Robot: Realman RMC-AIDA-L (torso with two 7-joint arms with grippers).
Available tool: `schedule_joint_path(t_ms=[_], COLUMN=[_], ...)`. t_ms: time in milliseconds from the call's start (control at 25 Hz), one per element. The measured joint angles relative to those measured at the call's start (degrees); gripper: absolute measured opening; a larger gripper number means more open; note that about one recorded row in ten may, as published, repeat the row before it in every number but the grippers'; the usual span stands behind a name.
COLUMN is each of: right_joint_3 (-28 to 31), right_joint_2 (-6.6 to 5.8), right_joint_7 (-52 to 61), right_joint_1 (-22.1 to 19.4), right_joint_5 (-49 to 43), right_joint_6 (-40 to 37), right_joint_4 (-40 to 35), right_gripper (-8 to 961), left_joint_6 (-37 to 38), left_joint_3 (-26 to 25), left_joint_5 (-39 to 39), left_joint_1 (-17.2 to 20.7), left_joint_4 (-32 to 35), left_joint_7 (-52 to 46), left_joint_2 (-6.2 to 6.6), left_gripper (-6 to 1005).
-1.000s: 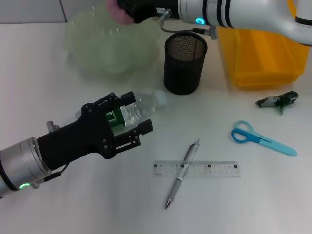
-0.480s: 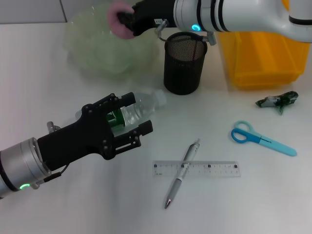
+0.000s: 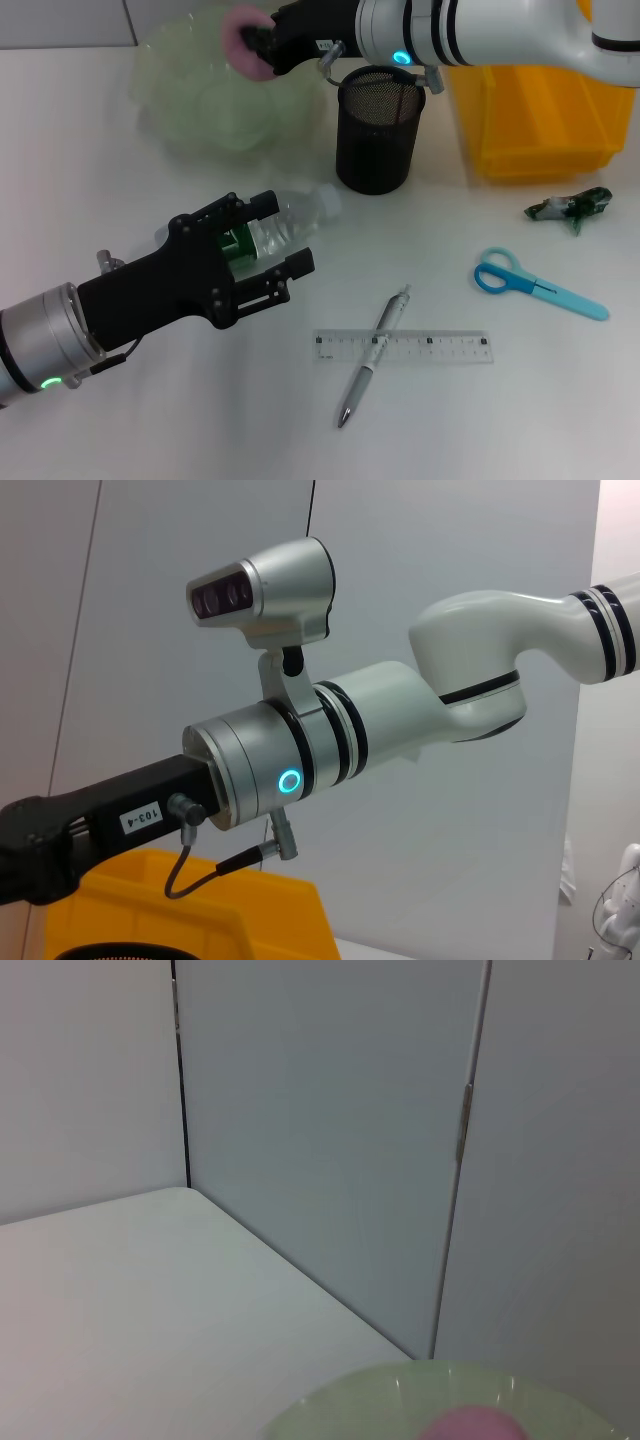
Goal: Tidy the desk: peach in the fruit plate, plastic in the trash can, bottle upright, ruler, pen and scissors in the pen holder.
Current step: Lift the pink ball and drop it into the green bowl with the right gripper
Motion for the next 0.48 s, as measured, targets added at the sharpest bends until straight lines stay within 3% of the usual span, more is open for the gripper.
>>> schedule_joint_path(t_ms=[480], right_joint_3=[-0.06], right_joint_2=[-0.02], right_joint_7=[0.3], right_joint_1=[-2.65], right_joint_5=[0.35], right_joint_6=[-1.4], right_joint_4=[-3.65], right_gripper=[237], left_joint_6=[0.0], left_joint_3=[-0.02], left_joint_5=[0.0], left_joint_1=[-0.08], left_joint_4=[0.0], left_joint_7=[0.0], left_joint_2=[0.0], left_gripper=[769])
